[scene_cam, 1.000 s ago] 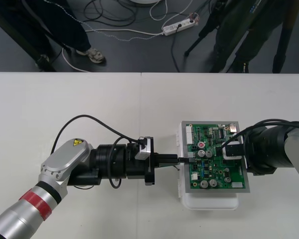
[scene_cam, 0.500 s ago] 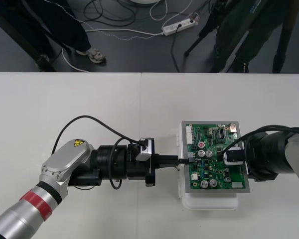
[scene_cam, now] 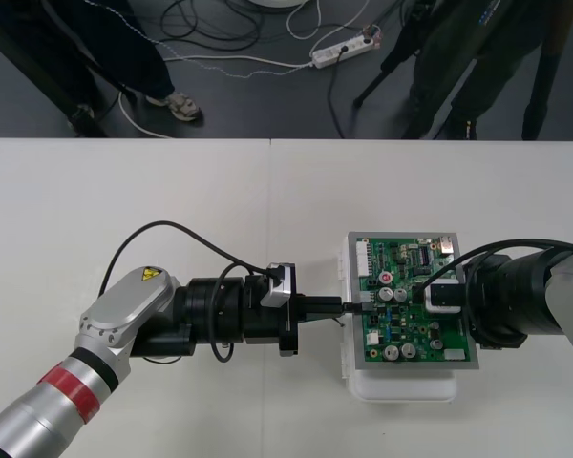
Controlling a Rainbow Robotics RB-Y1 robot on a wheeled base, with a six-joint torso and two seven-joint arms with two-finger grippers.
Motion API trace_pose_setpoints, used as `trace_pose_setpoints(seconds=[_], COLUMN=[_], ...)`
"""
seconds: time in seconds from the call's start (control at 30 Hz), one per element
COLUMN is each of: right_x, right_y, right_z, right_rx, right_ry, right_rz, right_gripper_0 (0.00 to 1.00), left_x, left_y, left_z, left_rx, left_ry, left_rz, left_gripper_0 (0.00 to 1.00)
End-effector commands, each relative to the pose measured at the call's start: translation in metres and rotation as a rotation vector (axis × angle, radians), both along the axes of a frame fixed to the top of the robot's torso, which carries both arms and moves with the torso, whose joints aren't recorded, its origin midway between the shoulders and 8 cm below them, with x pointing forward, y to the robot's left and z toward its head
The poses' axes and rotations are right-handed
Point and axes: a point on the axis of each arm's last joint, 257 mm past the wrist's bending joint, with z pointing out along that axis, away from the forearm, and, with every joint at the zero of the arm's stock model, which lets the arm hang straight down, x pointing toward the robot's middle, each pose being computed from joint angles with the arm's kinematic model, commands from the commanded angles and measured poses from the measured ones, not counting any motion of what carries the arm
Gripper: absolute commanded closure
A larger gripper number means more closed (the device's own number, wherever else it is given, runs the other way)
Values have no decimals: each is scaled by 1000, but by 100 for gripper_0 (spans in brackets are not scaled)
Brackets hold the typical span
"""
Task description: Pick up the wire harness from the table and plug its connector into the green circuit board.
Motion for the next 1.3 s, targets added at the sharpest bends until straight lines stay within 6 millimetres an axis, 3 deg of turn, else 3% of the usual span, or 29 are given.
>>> trace_pose_setpoints(seconds=[0.03, 0.6, 0.87, 1.3], right_x=[-9, -12, -12, -10], right_y=[23, 40, 57, 64], right_z=[2, 0, 3, 6], right_rx=[47, 77, 103, 107], right_ry=[2, 11, 9, 1], right_rz=[26, 56, 84, 112], right_gripper_0=[0, 0, 0, 0], left_x=[2, 0, -2, -7], left_y=[-26, -35, -39, -43], left_z=[22, 29, 32, 39], left_rx=[-39, -64, -73, -93], left_ry=[-71, -97, -115, -196], left_rz=[-13, -18, -21, -31], left_gripper_0=[100, 100, 100, 100])
